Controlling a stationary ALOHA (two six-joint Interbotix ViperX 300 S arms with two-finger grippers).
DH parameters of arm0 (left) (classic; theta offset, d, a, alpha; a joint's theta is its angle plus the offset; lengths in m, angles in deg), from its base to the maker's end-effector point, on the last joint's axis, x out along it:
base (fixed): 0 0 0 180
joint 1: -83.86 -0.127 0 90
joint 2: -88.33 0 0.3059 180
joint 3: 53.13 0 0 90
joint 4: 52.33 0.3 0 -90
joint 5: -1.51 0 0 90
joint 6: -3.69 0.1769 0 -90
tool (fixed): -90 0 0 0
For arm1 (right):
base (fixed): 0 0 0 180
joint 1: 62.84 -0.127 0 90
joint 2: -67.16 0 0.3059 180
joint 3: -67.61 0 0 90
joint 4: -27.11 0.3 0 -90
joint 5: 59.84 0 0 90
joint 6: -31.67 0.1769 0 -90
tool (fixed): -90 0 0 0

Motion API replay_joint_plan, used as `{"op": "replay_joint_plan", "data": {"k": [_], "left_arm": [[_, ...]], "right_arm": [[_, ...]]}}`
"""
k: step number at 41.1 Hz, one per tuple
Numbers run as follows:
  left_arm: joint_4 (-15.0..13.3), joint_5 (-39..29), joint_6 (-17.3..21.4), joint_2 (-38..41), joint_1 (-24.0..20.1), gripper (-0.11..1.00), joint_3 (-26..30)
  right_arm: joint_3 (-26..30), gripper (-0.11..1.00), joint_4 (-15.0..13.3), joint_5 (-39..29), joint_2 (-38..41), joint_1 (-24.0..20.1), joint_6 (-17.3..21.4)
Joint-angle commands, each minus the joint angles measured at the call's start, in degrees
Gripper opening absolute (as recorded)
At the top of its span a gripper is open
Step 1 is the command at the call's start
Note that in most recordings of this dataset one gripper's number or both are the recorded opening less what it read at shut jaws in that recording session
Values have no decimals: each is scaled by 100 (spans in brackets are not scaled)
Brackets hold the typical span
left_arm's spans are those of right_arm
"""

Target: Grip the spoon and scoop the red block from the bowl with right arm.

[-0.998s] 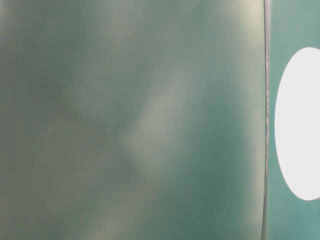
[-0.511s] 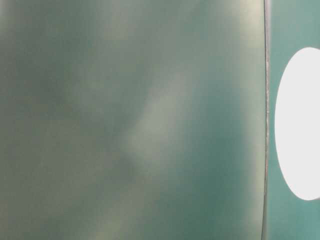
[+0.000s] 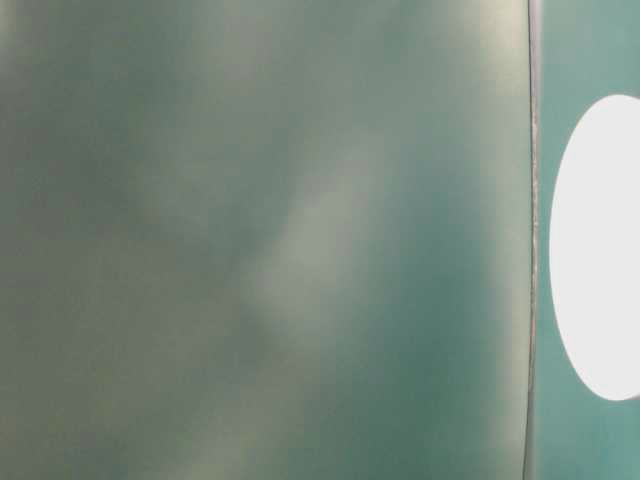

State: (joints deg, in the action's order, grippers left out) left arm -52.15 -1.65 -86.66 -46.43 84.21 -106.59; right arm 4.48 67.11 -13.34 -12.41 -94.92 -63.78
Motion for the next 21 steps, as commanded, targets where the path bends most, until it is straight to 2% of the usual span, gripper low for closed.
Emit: {"op": "replay_joint_plan", "data": {"k": [1,21], "left_arm": [[9,26,-18,44,0,1,62],[9,26,-18,44,0,1,62]], "right_arm": [[26,37,9,-35,-35,-9,0],[9,37,9,44,-44,-9,0]]}}
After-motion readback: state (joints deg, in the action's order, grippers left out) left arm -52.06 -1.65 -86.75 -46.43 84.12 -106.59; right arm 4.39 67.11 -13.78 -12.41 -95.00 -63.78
